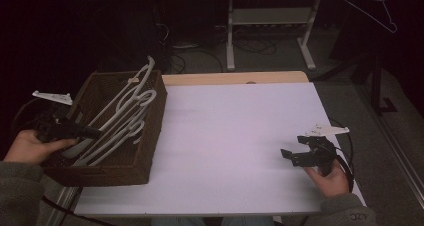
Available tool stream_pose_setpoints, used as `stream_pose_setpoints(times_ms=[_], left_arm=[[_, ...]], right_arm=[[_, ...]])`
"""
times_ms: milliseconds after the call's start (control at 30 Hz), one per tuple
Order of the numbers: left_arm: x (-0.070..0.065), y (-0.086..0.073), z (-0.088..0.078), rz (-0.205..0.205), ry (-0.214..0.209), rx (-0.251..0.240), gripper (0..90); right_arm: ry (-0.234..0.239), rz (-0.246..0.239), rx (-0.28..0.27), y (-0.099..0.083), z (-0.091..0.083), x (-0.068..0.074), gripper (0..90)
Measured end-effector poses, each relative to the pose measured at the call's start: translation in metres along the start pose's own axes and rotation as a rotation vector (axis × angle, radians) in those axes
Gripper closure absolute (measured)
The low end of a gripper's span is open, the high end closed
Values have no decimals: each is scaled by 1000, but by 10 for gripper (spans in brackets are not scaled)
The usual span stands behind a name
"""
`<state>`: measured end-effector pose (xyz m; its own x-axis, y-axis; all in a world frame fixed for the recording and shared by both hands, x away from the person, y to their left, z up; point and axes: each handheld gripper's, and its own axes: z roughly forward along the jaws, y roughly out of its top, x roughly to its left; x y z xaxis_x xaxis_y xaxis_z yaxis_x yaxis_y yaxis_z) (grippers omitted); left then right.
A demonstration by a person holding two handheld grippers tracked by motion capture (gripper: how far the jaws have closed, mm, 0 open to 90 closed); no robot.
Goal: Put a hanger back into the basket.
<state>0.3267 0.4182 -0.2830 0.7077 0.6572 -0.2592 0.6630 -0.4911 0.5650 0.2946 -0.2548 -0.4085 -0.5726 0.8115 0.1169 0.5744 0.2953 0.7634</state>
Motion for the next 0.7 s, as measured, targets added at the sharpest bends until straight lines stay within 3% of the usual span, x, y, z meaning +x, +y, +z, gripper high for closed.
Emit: stream_pose_setpoints(times_ms=[133,500,600,700], left_arm=[[3,-10,-4,3,-4,17,832],[3,-25,-16,30,-87,52,832],[7,-27,-18,33,-90,68,831],[11,-25,-16,43,-51,115,831]], right_arm=[[-3,-7,-3,0,0,0,166],[-4,-2,7,0,1,1,165],[-5,2,8,0,1,0,163],[-7,-8,8,0,3,0,163]])
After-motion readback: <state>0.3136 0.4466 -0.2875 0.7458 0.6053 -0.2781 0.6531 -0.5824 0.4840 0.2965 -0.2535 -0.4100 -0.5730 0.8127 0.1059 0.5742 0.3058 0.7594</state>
